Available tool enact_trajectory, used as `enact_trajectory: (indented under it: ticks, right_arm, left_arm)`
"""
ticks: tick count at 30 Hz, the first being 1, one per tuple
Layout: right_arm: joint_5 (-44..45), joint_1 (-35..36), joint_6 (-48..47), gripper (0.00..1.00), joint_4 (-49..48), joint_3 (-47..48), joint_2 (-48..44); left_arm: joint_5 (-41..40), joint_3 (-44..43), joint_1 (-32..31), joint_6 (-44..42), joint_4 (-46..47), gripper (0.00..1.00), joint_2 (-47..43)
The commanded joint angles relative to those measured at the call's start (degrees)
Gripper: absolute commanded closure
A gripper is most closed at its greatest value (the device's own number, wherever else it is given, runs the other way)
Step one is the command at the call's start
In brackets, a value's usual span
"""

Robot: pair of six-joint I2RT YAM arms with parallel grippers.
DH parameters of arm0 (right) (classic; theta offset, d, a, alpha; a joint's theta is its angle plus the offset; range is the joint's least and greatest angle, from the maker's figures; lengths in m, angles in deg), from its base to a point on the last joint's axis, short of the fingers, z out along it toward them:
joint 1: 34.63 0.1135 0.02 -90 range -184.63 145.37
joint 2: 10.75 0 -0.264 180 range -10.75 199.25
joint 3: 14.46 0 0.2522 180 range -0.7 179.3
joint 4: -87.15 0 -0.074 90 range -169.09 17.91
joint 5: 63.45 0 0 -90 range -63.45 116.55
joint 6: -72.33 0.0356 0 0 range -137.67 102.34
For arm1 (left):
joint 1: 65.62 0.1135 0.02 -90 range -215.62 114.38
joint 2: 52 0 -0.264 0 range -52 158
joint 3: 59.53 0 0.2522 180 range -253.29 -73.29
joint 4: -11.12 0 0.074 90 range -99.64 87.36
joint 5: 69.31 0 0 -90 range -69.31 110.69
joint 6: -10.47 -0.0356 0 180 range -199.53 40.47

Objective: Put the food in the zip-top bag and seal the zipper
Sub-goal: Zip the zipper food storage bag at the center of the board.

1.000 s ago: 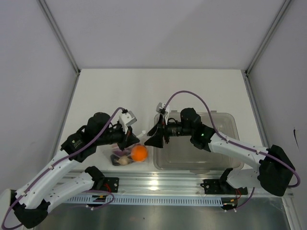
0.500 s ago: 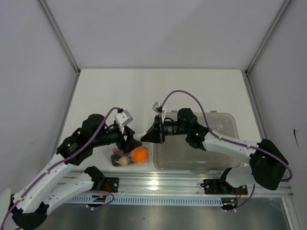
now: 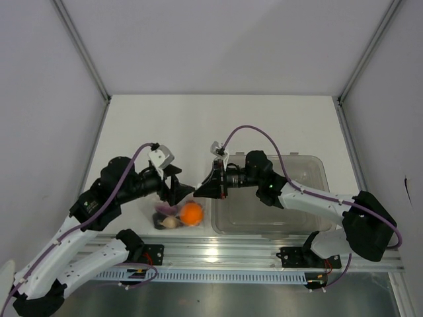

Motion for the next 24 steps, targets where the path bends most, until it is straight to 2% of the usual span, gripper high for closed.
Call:
enact_trajectory:
  ticks: [1,5,9,11,15,19,24]
  right_arm:
    - [-1.6,0.4,-1.0,1.0,-2.3,1.1,-1.4]
    - [-3.0,-0.3,-3.0,1.0,-0.2,1.6,-2.5]
    - [-3.2,-1.3,-6.4,1.0,4.0,2.3,-4.3]
    - [-4.2,-1.8,-7.3,1.0,5.5,3.7,-4.4]
    - [-4.8,-3.0,-8.6,1.0,7.8,4.9,-4.5]
    - [-4.8,-3.2,-8.7,1.0,7.9,4.9,-4.6]
    - [-5.0,-3.3,-8.9,1.0,8.0,5.1,-4.6]
  left_arm:
    - [9.7,-2.8,-0.4,-6.1,1.1,0.21,3.8]
    - [12.9,-4.4,-0.2,-8.9,-1.9,0.25,8.0]
    - [18.4,-2.5,-0.2,-8.7,-0.7,0.36,8.2]
    - [19.8,-1.9,-0.3,-8.3,-0.1,0.37,7.8]
    - [17.8,-1.7,-0.2,-8.2,-1.9,0.37,9.2]
    - [15.0,-1.7,-0.1,-8.3,-4.6,0.48,9.0]
    - [12.4,0.6,-0.1,-8.4,-4.9,0.56,7.9]
